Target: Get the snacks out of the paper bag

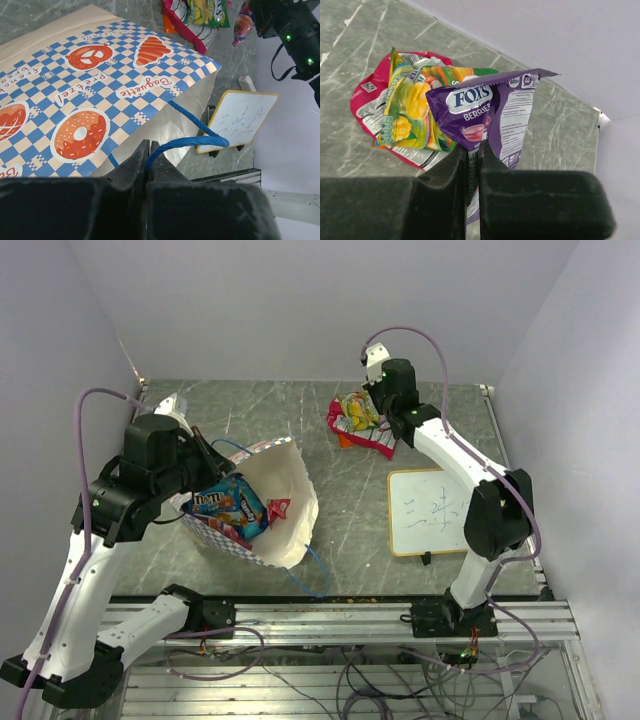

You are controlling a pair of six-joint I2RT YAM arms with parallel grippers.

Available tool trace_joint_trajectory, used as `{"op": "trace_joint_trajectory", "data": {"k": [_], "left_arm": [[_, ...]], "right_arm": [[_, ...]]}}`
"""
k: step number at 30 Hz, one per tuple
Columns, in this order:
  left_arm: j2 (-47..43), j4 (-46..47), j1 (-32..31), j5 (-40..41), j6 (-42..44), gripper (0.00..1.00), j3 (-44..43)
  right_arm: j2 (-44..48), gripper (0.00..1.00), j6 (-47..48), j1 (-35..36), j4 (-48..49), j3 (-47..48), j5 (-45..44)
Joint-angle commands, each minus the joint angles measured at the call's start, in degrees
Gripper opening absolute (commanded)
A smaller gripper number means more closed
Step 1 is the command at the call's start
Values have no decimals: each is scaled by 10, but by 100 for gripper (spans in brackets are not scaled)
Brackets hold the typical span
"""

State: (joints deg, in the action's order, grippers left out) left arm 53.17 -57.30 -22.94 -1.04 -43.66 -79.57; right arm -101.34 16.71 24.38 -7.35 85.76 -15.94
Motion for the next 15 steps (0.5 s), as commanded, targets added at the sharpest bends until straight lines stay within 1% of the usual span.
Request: {"op": "trace_joint_trajectory", "data": {"k": [1, 7, 9, 12, 15], "left_arm": [[-3, -1, -5, 12, 17, 7, -16], [18, 14, -5, -18, 22, 7, -25], [25, 7, -4, -12, 28, 7, -36], [34, -17, -4, 2, 35, 7, -62], [33, -24, -4, 3, 41, 7, -59]], "right_arm": [[-29, 0, 13, -5, -1, 44, -12], [-66, 0, 48, -9, -19, 67, -26], [-80, 0, 65, -9, -27, 76, -38], [-98, 0, 100, -10, -10, 84, -59], [-120, 0, 115, -10, -5, 112, -57]]}}
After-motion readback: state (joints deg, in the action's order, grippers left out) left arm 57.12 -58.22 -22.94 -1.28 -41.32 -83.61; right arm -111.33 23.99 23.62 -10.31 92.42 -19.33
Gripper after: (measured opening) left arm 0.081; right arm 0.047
